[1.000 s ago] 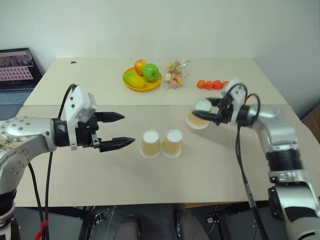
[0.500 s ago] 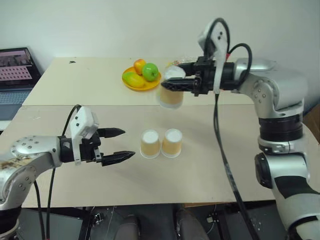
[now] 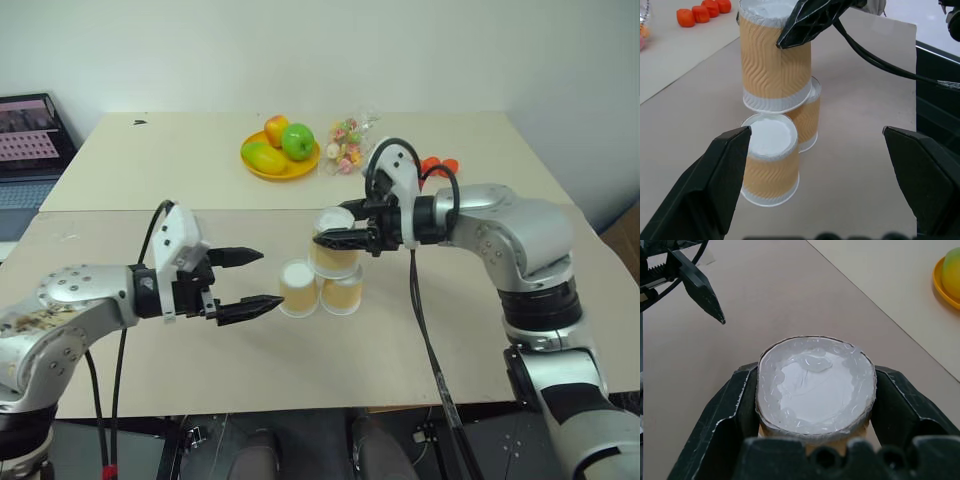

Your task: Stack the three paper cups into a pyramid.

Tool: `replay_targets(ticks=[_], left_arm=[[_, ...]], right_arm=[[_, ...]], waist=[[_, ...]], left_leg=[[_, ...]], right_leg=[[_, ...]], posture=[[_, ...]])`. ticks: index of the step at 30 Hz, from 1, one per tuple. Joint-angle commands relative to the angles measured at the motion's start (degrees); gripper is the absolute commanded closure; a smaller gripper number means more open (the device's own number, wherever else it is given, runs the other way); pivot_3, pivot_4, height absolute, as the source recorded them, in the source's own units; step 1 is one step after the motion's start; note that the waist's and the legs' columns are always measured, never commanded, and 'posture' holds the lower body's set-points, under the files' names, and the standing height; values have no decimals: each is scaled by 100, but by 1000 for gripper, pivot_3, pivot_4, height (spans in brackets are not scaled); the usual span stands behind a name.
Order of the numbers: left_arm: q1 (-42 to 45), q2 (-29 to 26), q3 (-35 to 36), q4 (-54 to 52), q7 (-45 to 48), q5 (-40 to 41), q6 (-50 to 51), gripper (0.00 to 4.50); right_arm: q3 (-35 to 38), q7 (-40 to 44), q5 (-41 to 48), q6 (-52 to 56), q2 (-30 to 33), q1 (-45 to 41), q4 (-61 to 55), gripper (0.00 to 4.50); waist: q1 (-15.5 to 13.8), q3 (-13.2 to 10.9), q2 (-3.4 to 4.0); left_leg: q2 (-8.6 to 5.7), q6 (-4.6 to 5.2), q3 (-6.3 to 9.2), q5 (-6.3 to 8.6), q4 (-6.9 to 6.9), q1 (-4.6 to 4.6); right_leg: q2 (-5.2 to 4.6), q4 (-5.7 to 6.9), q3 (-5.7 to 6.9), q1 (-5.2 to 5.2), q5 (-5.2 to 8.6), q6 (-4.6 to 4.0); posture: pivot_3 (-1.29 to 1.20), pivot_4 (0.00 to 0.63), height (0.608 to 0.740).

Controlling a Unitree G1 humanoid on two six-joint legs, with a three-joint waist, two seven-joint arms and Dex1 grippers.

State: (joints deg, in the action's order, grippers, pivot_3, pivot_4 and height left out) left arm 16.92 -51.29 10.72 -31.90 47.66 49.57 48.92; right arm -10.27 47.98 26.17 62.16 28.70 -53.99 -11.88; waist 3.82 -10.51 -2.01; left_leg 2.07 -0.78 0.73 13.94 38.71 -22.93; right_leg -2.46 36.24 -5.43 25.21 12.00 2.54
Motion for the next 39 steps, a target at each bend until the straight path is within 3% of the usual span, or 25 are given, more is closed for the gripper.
replay_targets(ticks=[1, 22, 39], left_arm=[[134, -5, 55, -114, -56, 16, -73, 0], [236, 336, -310, 15, -53, -316, -291, 0], [446, 290, -418, 242, 213, -541, -356, 0]], right_arm=[[-22, -40, 109, 42, 12, 19, -277, 1706], [113, -66, 329, 400, 117, -738, -182, 1706], [207, -468, 877, 816, -3, -388, -795, 1706]], waist=[[4, 0, 0], [4, 0, 0], [-1, 0, 0]], left_leg=[[0, 0, 1, 0, 0, 1], [-1, 0, 1, 0, 2, -1], [-1, 0, 3, 0, 2, -1]], right_leg=[[0, 1, 0, 0, 0, 0], [0, -1, 1, -1, 0, -1], [0, 0, 3, -1, 0, -1]], posture=[[0, 150, 734], [0, 150, 734], [0, 150, 734]])
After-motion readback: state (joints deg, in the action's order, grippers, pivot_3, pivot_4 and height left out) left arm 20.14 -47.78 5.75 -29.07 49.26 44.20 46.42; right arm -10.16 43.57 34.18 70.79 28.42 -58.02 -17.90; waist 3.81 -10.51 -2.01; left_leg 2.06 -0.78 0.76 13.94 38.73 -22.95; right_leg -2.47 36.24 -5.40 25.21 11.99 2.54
